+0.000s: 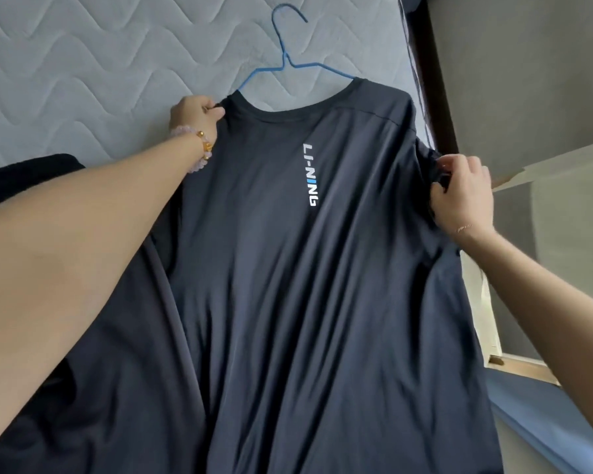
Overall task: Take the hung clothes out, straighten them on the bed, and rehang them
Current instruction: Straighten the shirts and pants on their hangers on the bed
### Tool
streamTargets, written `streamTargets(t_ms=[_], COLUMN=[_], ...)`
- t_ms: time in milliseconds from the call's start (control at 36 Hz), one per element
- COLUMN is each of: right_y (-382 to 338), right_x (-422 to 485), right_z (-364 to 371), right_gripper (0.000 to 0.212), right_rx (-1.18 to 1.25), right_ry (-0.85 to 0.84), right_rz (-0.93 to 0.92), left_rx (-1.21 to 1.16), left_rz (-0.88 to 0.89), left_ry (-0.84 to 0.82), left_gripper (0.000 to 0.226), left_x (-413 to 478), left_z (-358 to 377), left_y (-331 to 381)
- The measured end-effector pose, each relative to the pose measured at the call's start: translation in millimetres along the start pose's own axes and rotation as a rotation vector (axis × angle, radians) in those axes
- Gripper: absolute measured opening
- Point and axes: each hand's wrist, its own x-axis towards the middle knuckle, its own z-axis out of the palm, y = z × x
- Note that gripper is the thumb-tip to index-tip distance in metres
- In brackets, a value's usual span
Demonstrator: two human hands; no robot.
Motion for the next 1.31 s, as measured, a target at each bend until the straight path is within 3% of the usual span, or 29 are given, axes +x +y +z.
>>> streamTargets(t_ms=[83, 139, 222, 306, 361, 472, 583, 667, 806, 972, 1056, 1139, 1194, 1306], right_y=[-7.8, -7.6, -3.8, 0.7, 3.6, 22.5, 48.4, 58.8, 65.8, 88.5, 99.5, 108.4, 111.1, 113.3], right_x=[-22.5, -33.3, -43.5, -43.9, -41.7, -31.6, -12.6, -7.2, -7.1, -3.7, -12.0, -19.4, -21.7, -27.9], right_z=[10.0, 20.1, 35.4, 39.7, 32.9, 11.6, 3.4, 8.3, 11.5, -3.2, -11.8, -9.9, -7.9, -5.5], right_gripper=[0.040, 0.042, 0.049, 0.047, 0.041, 0.038, 0.042, 0.031, 0.007, 0.021, 0.029, 0.022, 0.018, 0.036], right_rx=[-0.004, -0.022, -0.041, 0.004, 0.099, 0.209, 0.354, 0.478, 0.493, 0.433, 0.318, 0.311, 0.442, 0.969], right_ry=[0.032, -0.023, -0.145, -0.125, -0.059, 0.128, -0.023, -0.143, -0.115, -0.007, -0.045, -0.123, -0.231, -0.430], right_rz=[-0.176, -0.242, -0.286, -0.303, -0.249, 0.003, 0.359, 0.414, 0.390, 0.417, 0.415, 0.412, 0.503, 0.913], left_rx=[-0.004, 0.009, 0.067, 0.135, 0.201, 0.418, 0.435, 0.417, 0.449, 0.452, 0.482, 0.506, 0.488, 0.471], left_rz=[0.002, 0.004, -0.014, -0.008, 0.017, 0.180, 0.556, 0.659, 0.581, 0.563, 0.600, 0.543, 0.426, 0.270], left_ry=[0.009, 0.046, 0.108, 0.113, 0.092, 0.096, 0.021, -0.077, -0.164, -0.093, -0.070, -0.021, 0.026, 0.107], left_gripper=[0.030, 0.021, 0.028, 0.028, 0.018, 0.027, 0.035, 0.039, 0.047, 0.044, 0.039, 0.037, 0.037, 0.037], left_x=[1.1, 3.1, 9.6, 16.4, 20.3, 4.9, -39.3, -83.2, -149.8, -158.9, -143.5, -119.1, -103.8, -89.6], left_z=[9.7, 13.0, 9.5, 0.2, -3.2, -7.4, -0.5, 17.3, 58.9, 67.3, 57.6, 40.8, 26.4, 0.7], left_y=[13.1, 19.1, 19.5, 12.0, 3.4, -8.3, -10.3, -17.0, -40.2, -39.8, -37.2, -37.7, -42.4, -66.3])
